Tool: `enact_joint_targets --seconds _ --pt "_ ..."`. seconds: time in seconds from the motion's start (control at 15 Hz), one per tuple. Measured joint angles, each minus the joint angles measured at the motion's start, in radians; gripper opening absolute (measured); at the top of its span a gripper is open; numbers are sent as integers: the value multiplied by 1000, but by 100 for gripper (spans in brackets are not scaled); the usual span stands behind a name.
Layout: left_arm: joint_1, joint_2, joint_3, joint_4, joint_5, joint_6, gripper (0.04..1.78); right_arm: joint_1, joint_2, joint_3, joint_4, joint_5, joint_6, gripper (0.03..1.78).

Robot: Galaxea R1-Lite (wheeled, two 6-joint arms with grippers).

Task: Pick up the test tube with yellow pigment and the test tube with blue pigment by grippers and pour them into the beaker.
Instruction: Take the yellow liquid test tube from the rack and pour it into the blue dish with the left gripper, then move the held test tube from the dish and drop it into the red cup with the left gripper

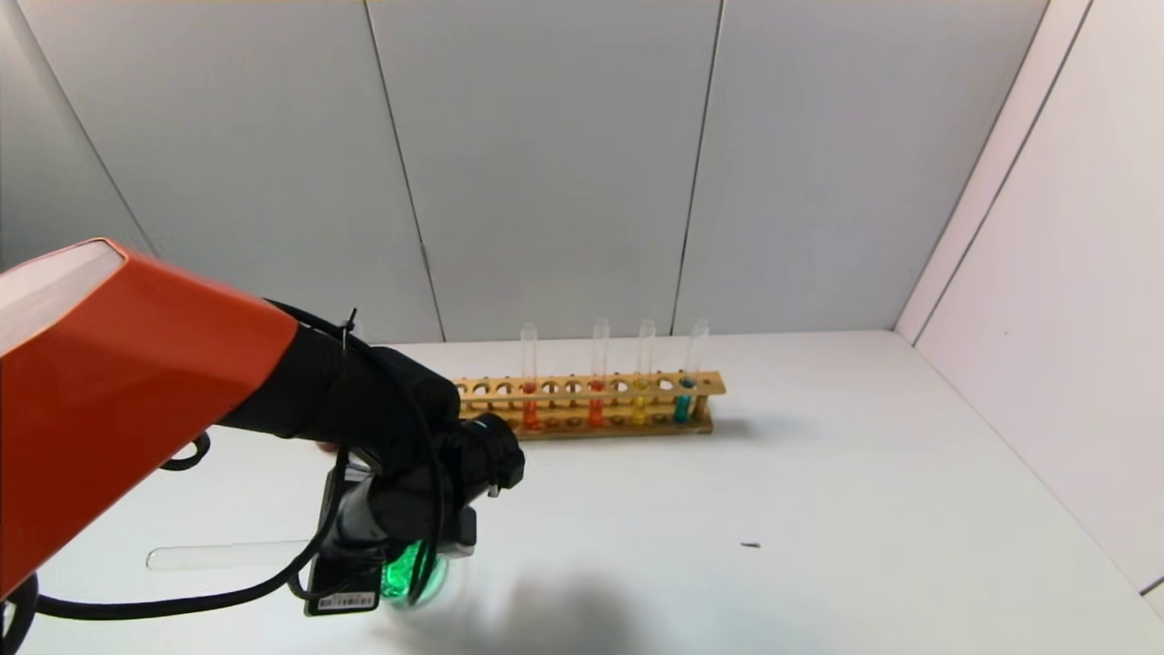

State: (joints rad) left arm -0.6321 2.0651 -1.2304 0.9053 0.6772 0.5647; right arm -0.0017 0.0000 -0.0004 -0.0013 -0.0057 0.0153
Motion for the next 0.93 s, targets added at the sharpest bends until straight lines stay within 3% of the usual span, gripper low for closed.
enact_joint_targets --seconds 0.47,0.93 --pt "-4 -155 42 -63 -147 -191 33 0 0 0 0 0 0 170" --pt "45 -380 202 -392 -215 -311 33 0 0 0 0 0 -1 170"
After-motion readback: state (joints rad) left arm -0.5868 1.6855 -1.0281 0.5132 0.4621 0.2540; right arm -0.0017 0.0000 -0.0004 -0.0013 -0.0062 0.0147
